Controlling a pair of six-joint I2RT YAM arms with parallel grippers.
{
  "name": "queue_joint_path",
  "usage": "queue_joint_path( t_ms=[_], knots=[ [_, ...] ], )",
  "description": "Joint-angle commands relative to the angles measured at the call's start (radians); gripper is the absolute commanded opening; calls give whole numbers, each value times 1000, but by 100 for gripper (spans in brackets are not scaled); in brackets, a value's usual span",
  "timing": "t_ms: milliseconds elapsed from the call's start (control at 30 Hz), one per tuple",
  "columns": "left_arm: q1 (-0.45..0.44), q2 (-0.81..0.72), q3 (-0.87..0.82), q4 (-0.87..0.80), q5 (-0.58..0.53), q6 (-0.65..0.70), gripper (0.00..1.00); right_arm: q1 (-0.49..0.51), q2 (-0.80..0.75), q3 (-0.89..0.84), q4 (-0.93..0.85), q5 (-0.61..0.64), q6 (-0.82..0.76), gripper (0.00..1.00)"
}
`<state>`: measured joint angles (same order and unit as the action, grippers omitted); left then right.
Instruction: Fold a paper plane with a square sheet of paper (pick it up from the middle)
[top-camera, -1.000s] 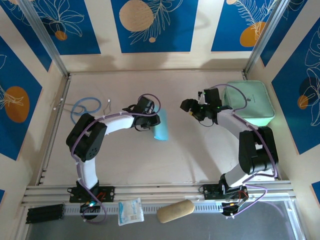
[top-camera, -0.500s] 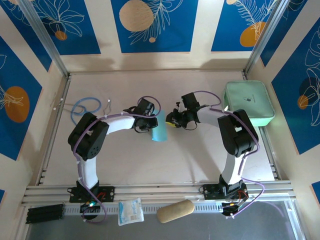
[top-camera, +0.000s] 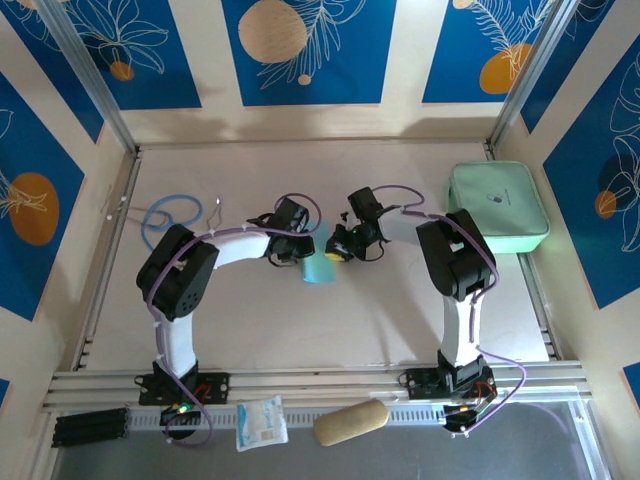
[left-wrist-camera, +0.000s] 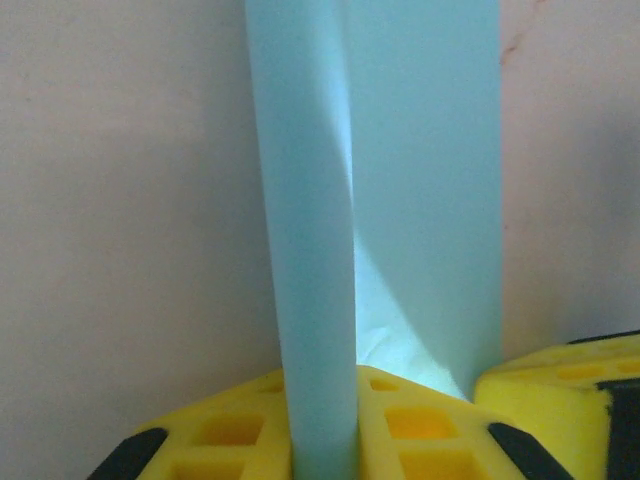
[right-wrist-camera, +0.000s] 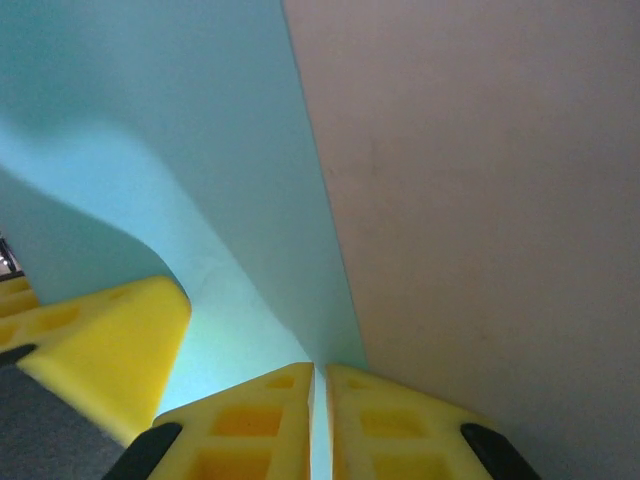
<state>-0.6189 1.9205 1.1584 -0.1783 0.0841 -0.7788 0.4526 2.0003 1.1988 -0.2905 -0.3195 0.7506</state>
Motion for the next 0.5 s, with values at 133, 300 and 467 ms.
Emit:
queue_joint_path(
  t_ms=[133, 300, 467],
  knots=[
    [5, -35, 47, -186, -100, -2, 40, 9, 51, 31, -110, 46, -32, 14],
    [6, -29, 64, -218, -66, 1, 53, 9, 48, 35, -103, 30, -21, 14],
    [4, 15, 89, -250, -30, 5, 55, 2, 18, 41, -76, -16, 5, 16]
  ],
)
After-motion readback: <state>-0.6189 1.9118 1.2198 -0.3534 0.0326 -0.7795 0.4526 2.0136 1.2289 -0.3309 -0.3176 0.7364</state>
